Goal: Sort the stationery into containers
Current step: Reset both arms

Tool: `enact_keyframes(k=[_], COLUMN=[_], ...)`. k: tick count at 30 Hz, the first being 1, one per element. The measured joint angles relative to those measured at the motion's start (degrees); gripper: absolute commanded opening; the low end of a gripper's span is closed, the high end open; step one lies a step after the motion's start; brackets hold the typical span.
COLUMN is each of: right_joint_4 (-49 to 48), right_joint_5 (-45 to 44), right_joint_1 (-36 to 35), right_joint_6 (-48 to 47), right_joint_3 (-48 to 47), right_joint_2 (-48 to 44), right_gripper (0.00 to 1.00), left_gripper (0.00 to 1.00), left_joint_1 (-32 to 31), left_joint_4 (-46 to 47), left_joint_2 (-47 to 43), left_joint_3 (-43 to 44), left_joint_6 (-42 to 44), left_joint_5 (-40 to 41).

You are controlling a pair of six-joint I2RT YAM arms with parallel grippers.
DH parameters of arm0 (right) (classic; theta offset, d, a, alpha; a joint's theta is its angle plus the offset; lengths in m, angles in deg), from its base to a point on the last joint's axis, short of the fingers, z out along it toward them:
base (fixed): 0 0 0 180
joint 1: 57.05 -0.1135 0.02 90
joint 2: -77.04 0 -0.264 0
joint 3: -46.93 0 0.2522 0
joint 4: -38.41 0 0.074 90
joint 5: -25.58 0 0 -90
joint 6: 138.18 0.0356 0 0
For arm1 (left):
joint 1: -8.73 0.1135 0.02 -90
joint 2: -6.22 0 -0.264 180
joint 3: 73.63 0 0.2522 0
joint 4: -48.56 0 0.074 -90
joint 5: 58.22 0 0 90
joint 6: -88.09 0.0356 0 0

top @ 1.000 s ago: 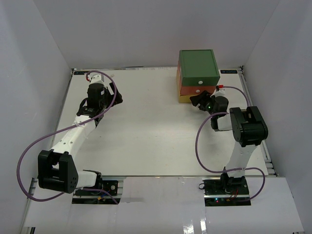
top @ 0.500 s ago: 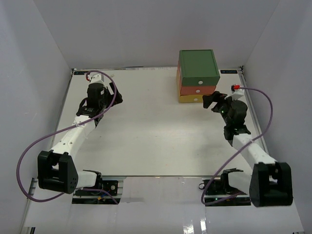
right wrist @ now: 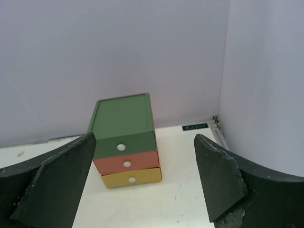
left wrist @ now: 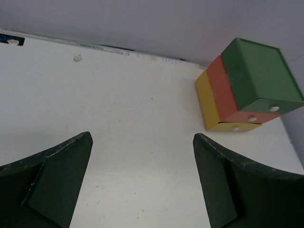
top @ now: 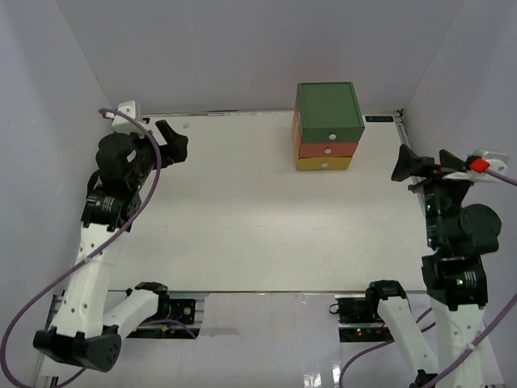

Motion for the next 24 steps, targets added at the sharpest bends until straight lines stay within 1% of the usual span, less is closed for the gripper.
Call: enact_keyframes(k=[2, 7, 13, 17, 24], right_joint_4=[1.5, 3.7, 4.7, 5.1, 5.1], right_joint_5=[-1.8, -5.9, -8.9, -9.3, -9.4], right_joint_1=[-1.2, -4.5, -7.5, -8.2, -8.6], right_joint_6=[-1.2, -3.7, -7.7, -9.8, -11.4], right_joint_3=[-0.5, 2.3, 4.9, 6.1, 6.2], right_joint_2=[-3.8, -13.1, -18.0, -20.8, -22.1], right_gripper=[0.9, 0.9, 0.9, 0.9, 0.9], left_gripper=[0.98, 0.98, 0.98, 0.98, 0.98], left_joint_1=[0.0, 0.0, 0.0, 0.0, 0.0], left_joint_4=[-1.9, -6.4, -10.1, -12.0, -12.5], left_joint_2=[-4.5, -13.5, -21.2, -23.4, -23.3], left_joint_3=[0.7, 0.8, -2.5, -4.0, -5.1], left_joint_6=[0.6, 1.6, 0.8, 0.2, -0.7], left_joint_5=[0.0, 0.3, 1.4, 2.4, 2.5])
